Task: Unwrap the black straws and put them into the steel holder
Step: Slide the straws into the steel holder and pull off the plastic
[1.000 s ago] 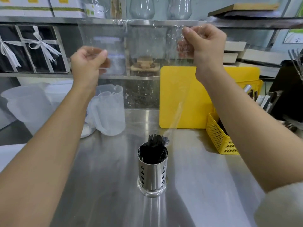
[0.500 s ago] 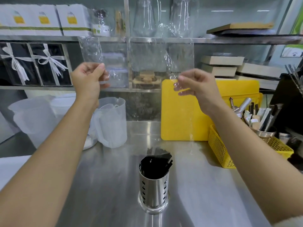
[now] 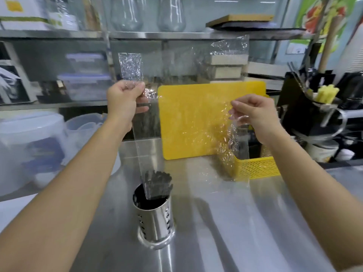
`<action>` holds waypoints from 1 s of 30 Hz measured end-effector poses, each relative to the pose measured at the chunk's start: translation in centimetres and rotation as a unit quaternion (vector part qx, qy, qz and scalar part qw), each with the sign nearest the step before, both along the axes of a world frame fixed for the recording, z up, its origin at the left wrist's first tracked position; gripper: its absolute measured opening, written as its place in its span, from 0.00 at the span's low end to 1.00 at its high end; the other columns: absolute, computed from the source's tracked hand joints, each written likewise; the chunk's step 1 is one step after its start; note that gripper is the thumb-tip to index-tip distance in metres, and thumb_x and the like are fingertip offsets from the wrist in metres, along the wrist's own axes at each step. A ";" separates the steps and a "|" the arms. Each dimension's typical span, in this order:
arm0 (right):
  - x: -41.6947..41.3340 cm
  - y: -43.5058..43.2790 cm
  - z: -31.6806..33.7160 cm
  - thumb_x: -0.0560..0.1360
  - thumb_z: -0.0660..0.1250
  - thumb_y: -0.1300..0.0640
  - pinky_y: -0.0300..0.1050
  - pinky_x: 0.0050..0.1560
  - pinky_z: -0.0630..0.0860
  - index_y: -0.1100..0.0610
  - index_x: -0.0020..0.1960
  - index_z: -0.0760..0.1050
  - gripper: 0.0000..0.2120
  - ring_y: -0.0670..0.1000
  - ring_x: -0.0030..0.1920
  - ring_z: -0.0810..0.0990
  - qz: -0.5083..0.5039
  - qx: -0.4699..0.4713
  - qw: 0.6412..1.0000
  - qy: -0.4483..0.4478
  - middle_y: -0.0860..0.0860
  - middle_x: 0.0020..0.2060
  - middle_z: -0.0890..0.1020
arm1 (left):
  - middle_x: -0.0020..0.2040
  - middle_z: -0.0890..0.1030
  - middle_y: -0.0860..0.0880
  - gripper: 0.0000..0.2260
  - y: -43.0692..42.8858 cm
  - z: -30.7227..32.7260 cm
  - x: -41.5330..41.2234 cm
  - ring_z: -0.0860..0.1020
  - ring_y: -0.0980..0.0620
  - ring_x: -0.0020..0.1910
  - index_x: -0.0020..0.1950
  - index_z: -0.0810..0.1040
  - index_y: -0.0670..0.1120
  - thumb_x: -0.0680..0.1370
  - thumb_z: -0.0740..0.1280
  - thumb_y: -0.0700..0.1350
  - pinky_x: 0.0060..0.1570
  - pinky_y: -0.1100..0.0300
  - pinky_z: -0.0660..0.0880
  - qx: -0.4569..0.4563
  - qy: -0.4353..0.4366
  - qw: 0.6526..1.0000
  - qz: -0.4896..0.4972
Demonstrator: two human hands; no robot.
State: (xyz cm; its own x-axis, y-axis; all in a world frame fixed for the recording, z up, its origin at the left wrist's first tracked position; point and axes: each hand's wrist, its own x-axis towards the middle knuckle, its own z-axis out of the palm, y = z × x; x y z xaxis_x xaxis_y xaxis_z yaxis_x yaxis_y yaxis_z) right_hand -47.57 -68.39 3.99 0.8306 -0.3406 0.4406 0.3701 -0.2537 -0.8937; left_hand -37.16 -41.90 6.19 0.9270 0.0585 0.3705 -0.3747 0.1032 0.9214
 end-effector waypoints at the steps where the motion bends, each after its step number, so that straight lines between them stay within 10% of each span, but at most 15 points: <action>1: -0.5 -1.0 -0.3 0.72 0.69 0.63 0.38 0.25 0.75 0.57 0.39 0.77 0.04 0.45 0.27 0.79 -0.017 0.002 1.000 0.007 0.46 0.24 0.81 | 0.38 0.77 0.47 0.03 -1.1 -0.2 0.1 0.76 0.56 0.30 0.42 0.74 0.46 0.75 0.67 0.42 0.24 0.64 0.75 0.008 0.005 1.000 -0.010; 11: -4.6 -10.5 -10.0 0.73 0.69 0.62 0.35 0.22 0.71 0.60 0.42 0.76 0.03 0.40 0.22 0.75 -0.134 0.052 0.975 0.170 0.53 0.35 0.79 | 0.48 0.77 0.41 0.12 -13.0 -9.9 -0.4 0.74 0.48 0.31 0.53 0.64 0.46 0.75 0.66 0.42 0.28 0.57 0.73 0.158 0.142 0.975 -0.063; 18: -6.2 -12.3 -20.6 0.73 0.66 0.66 0.32 0.20 0.68 0.58 0.35 0.73 0.09 0.40 0.18 0.72 -0.119 0.087 0.943 0.299 0.45 0.18 0.78 | 0.32 0.72 0.42 0.08 -14.6 -21.4 -2.6 0.70 0.46 0.28 0.39 0.66 0.44 0.75 0.65 0.41 0.24 0.61 0.66 0.255 0.228 0.938 -0.057; 21: -6.6 -11.9 -24.1 0.73 0.67 0.65 0.31 0.19 0.66 0.62 0.39 0.73 0.06 0.41 0.18 0.72 -0.104 0.078 0.934 0.332 0.48 0.19 0.78 | 0.40 0.78 0.36 0.08 -13.5 -25.5 -3.2 0.73 0.44 0.32 0.44 0.67 0.43 0.73 0.66 0.43 0.32 0.51 0.72 0.284 0.282 0.916 -0.023; 30: -6.2 -9.6 -30.2 0.72 0.68 0.55 0.45 0.40 0.70 0.55 0.40 0.74 0.05 0.56 0.42 0.77 -0.129 -0.212 0.878 0.410 0.53 0.39 0.79 | 0.58 0.77 0.37 0.19 -10.9 -29.3 -6.1 0.75 0.36 0.58 0.60 0.63 0.40 0.74 0.66 0.44 0.55 0.49 0.71 0.436 0.312 0.842 0.047</action>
State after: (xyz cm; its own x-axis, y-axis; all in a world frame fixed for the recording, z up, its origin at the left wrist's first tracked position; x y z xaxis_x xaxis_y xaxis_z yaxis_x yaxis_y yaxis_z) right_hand -53.76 -78.03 -26.21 0.8471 -0.5134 -0.1369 -0.4719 -0.6084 -0.6381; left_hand -43.27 -52.81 -23.12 0.9634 0.1001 -0.2485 0.2427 -0.7189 0.6514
